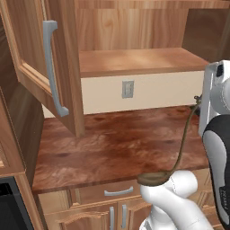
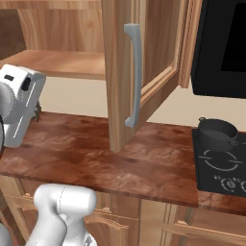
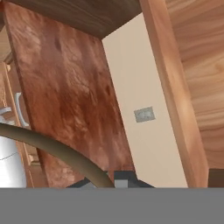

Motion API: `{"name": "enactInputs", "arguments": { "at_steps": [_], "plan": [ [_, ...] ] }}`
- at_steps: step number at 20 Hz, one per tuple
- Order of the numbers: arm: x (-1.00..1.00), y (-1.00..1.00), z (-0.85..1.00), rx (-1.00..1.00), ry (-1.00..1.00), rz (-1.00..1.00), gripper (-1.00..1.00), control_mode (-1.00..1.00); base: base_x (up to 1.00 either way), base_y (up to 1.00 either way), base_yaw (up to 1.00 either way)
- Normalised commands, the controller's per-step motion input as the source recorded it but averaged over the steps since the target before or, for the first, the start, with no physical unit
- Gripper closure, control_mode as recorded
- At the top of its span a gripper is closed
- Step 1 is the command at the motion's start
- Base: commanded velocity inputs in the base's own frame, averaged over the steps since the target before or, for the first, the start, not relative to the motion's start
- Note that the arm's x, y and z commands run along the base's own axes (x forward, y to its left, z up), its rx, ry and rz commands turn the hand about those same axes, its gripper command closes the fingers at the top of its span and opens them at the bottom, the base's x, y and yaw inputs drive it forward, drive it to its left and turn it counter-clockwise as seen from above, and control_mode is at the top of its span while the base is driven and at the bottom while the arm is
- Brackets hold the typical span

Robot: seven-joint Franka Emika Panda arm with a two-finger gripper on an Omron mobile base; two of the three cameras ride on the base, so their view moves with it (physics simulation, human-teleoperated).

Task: Open the cabinet and move the ladle to the pot. Then close the cabinet.

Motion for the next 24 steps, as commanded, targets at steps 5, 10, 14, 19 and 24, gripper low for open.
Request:
{"name": "enactInputs", "arguments": {
  "at_steps": [5,10,14,19,24],
  "plan": [
    [0.0,0.0,-0.17,-0.04,0.0,0.0,1.0,-1.0,0.0,0.0,0.0],
    [0.06,-0.02,-0.04,0.0,0.0,0.0,1.0,-1.0,0.0,0.0,0.0],
    [0.04,-0.03,0.0,0.0,0.0,0.0,1.0,-1.0,0.0,0.0,0.0],
    [0.0,-0.01,0.0,0.0,0.0,0.0,1.0,1.0,-0.27,-0.01,0.0],
    [0.0,0.0,0.0,0.0,0.0,0.0,1.0,1.0,-0.97,0.0,0.0]
  ]
}}
